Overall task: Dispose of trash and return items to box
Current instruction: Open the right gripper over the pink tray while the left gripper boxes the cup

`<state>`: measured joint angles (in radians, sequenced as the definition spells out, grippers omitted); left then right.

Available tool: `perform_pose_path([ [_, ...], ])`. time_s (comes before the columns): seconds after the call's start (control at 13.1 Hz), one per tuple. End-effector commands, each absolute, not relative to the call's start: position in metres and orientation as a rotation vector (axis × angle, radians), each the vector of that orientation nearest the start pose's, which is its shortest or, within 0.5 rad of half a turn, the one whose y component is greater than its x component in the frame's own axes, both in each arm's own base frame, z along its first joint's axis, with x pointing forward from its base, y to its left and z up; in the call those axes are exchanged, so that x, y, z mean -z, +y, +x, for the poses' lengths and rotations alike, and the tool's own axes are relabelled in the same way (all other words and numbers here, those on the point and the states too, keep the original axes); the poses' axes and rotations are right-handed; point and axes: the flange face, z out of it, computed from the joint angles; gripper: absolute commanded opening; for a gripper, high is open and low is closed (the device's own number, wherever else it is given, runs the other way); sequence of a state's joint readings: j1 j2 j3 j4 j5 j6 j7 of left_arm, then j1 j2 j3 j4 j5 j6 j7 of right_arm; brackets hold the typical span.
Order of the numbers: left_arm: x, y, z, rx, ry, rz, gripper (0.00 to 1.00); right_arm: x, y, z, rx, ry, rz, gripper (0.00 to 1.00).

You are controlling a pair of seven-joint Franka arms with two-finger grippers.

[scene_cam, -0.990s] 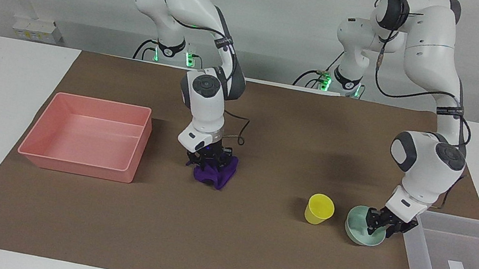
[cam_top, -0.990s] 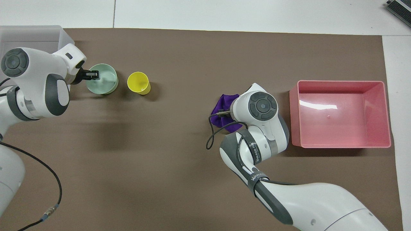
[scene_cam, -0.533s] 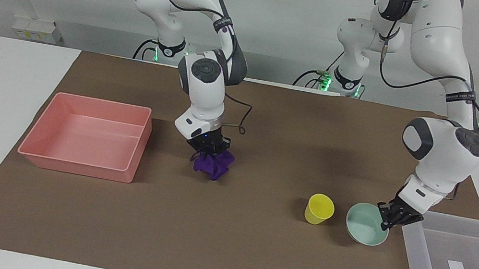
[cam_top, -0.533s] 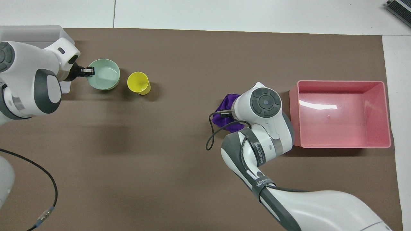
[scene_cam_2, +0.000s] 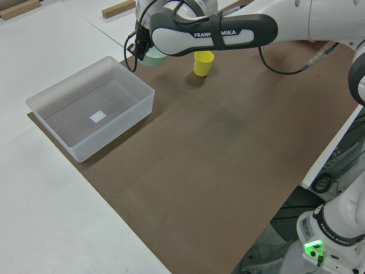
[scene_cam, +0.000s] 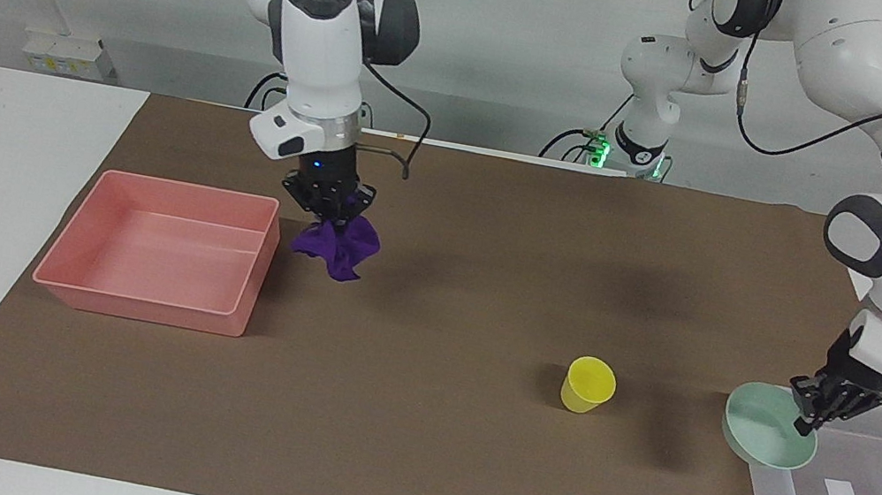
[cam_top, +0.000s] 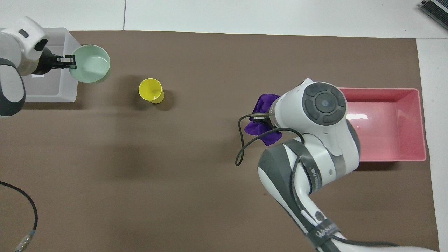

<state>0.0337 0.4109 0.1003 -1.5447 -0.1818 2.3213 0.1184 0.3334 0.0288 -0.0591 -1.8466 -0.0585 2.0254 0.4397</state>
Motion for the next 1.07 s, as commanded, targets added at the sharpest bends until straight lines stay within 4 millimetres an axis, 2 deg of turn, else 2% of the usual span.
perform_pose_path([
  [0.0,-0.450,0.135,0.734,0.684,-0.240,-3.098,0.00,-0.531,0.092,0.568,0.268,0.269,-3.158,0.00],
  [0.23,-0.428,0.183,0.736,0.764,-0.335,-3.033,0.00,-0.520,0.001,0.578,0.303,0.229,-3.181,0.00],
  [0.3,-0.418,0.187,0.738,0.782,-0.342,-3.020,0.00,-0.509,-0.027,0.578,0.291,0.216,-3.190,0.00],
  [0.46,-0.396,0.190,0.740,0.804,-0.352,-3.004,0.00,-0.484,-0.065,0.575,0.254,0.216,-3.203,0.00],
  [0.61,-0.374,0.208,0.729,0.778,-0.344,-2.962,0.00,-0.449,-0.087,0.575,0.227,0.203,-3.202,0.00],
  [0.76,-0.360,0.208,0.718,0.727,-0.323,-2.959,0.00,-0.414,-0.088,0.573,0.227,0.199,-3.199,0.00],
  [0.84,-0.356,0.206,0.714,0.712,-0.324,-2.965,0.07,-0.394,-0.088,0.573,0.224,0.195,-3.197,0.00],
  [0.91,-0.357,0.203,0.714,0.710,-0.318,-2.968,0.24,-0.378,-0.087,0.573,0.246,0.193,-3.195,0.00],
  [0.99,-0.358,0.196,0.716,0.709,-0.304,-2.973,0.34,-0.371,-0.086,0.571,0.276,0.192,-3.192,0.00],
])
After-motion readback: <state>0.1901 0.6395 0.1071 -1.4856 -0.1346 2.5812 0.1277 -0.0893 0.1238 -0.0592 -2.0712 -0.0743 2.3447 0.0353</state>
